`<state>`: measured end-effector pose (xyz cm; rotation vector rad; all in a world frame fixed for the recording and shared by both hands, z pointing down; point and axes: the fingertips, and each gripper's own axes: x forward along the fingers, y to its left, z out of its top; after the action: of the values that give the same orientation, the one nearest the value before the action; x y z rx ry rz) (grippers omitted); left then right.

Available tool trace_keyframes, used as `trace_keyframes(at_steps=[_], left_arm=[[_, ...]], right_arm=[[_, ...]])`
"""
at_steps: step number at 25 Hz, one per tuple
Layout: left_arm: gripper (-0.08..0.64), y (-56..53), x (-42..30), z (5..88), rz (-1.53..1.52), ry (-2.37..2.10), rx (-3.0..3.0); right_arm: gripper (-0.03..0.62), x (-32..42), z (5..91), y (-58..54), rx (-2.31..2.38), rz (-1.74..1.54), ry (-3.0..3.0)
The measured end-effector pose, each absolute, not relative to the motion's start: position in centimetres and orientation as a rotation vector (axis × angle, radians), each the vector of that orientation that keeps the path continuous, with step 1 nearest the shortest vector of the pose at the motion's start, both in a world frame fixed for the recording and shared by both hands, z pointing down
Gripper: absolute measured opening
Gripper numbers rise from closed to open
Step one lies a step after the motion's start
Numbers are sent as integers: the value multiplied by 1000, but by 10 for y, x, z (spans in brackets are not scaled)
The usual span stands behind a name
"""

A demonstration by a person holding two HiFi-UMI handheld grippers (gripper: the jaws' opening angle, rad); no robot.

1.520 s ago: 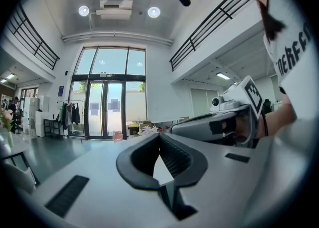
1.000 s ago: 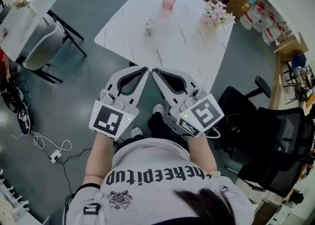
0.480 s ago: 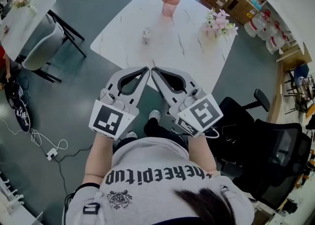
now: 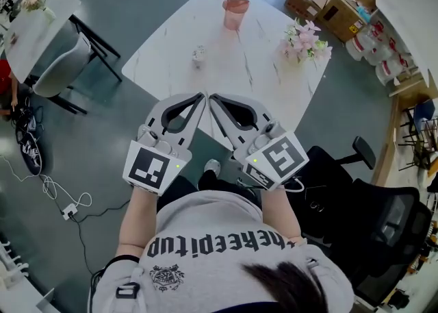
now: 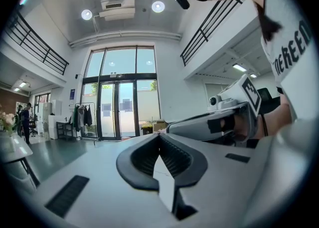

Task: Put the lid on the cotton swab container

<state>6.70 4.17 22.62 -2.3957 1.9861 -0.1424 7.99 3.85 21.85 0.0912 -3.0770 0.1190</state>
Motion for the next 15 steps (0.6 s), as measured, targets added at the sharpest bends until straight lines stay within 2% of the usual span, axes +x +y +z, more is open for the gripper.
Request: trace_keyframes(at_steps=[15], left_arm=[[15, 17, 58, 241, -180, 2021, -2384]], right_arm=[[11, 72, 228, 6, 95, 145, -3090]])
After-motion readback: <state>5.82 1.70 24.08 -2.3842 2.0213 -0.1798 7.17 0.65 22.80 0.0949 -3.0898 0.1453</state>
